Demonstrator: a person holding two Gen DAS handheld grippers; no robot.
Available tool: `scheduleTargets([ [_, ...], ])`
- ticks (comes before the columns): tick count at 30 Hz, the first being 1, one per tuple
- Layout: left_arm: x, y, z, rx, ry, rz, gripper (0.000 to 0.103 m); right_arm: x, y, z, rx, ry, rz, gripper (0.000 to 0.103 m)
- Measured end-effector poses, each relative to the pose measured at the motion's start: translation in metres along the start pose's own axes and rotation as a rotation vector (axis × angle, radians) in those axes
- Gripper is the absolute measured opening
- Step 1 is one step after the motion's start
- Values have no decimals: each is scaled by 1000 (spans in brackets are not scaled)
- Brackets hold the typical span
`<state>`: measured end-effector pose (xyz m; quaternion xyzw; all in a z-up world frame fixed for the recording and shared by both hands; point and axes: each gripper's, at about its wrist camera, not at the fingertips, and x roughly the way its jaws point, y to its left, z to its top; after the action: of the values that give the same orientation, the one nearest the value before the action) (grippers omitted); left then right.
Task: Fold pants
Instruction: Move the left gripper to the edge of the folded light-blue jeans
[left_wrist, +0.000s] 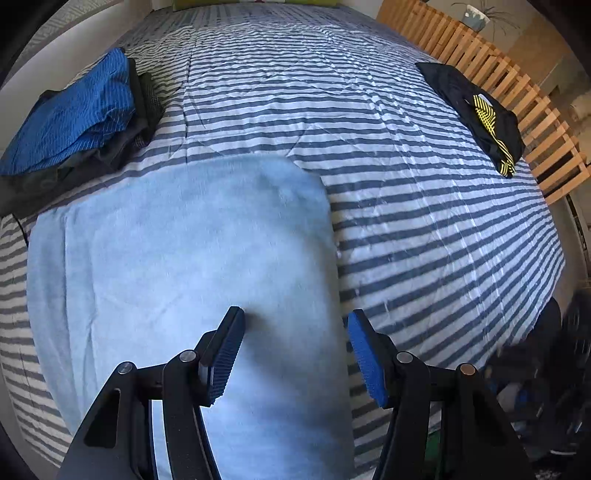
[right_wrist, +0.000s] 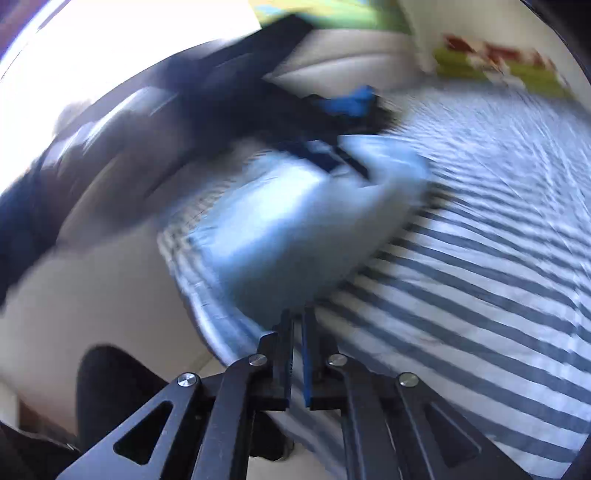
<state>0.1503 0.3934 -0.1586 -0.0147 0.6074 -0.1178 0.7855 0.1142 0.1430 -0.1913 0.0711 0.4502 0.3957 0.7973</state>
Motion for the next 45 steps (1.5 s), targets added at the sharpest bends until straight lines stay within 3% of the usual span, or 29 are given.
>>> scheduleTargets([
  [3, -1, -16, -50, 12, -42, 7, 62, -15, -37, 31, 102, -4, -58, 10],
  [5, 1, -27, -83, 43, -93, 3, 62, -13, -57, 54, 170, -20, -70, 35],
  [6, 1, -29, -96, 32, -117, 4, 62, -7, -66, 64, 208, -22, -56, 38],
  [9, -8, -18, -119, -80, -175, -44, 62, 25, -90, 85, 297, 57, -11, 38],
  [12, -20, -9, -127, -114, -202, -32, 62, 60, -99, 94, 329, 125, -50, 38],
  [14, -19, -1, -131, -112, -199, 34, 62, 69, -99, 91, 327, 141, -75, 36],
  [18, -21, 19, -142, -194, -231, -63, 61, 84, -99, 92, 347, 159, -19, 27],
  [20, -22, 18, -142, -181, -232, -54, 62, 91, -96, 91, 349, 184, 4, 2],
  [21, -23, 16, -143, -172, -231, -47, 62, 90, -94, 90, 353, 188, 4, 1],
  [24, -23, 13, -145, -144, -230, -36, 62, 72, -91, 85, 346, 137, -31, 0],
  [33, -21, 25, -136, -201, -244, -58, 62, 21, -90, 81, 291, 81, -63, 0],
  [38, -23, 29, -134, -231, -237, -61, 62, 4, -108, 81, 310, 34, -205, 0],
  [45, -30, 25, -139, -225, -229, -42, 62, -39, -149, 68, 368, 11, -303, 0],
])
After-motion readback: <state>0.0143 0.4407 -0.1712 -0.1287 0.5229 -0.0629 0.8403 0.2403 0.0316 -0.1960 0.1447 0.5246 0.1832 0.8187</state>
